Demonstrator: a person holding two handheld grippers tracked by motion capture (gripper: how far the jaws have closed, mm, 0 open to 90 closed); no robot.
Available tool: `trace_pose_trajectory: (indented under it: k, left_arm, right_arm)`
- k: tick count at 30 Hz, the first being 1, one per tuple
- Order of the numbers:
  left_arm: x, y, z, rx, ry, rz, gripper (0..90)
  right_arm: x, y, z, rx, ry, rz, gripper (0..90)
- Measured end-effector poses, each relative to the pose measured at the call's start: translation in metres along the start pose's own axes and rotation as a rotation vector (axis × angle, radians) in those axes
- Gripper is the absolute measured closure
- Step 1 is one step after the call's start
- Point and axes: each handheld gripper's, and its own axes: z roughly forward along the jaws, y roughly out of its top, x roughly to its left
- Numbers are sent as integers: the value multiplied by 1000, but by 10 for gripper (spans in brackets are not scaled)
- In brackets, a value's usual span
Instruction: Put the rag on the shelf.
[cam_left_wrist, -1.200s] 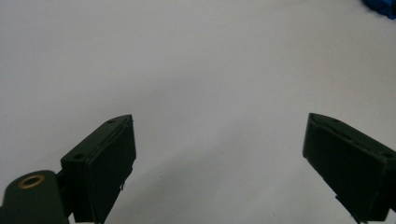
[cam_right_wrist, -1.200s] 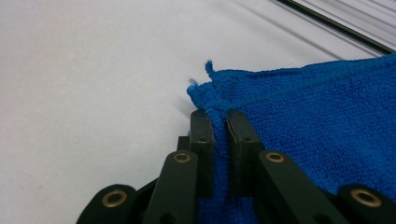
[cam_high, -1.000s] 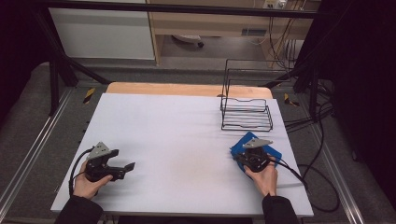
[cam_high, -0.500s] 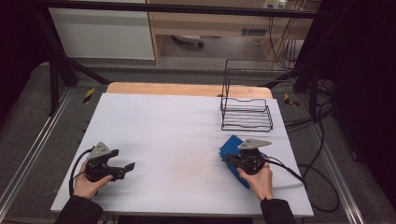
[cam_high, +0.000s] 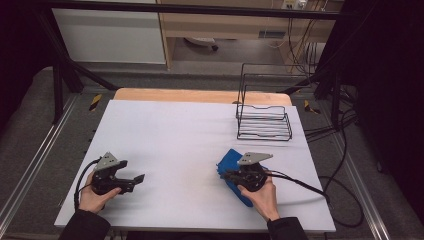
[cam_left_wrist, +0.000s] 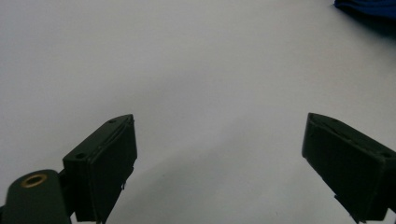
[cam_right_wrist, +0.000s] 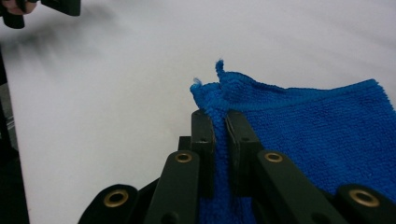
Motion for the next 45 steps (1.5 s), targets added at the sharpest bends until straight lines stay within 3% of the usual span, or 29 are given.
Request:
trace_pose_trajectory:
  k: [12,18,23,25,28,32,34,36,38,39,45]
  left_arm:
    - [0,0,0,1,3,-2,103]
    - [0,0,0,0,5,-2,103]
    - [0,0,0,-1,4,-1,103]
    - [0,0,0,4,3,2,103]
    - [0,0,1,6,2,3,103]
    - [0,1,1,6,2,3,104]
    - [-1,1,1,7,2,4,103]
    - [-1,1,1,7,3,4,103]
    - [-1,1,1,6,3,5,103]
    - [-1,1,1,5,3,3,102]
    - [-1,1,2,4,5,-1,101]
  right_arm:
    - [23,4,23,26,64,-48,837]
    - [40,5,35,43,124,-78,834]
    - [45,0,46,92,140,-97,814]
    - [46,-2,49,106,142,-92,783]
    - [46,-2,48,92,145,-76,636]
    - [45,4,38,43,113,-82,466]
    - [44,6,34,27,99,-82,440]
    - [34,9,23,-16,48,-61,385]
    - [29,9,19,-14,20,-54,385]
    - [14,6,10,-22,-40,-24,390]
    - [-26,-13,-11,14,-193,72,468]
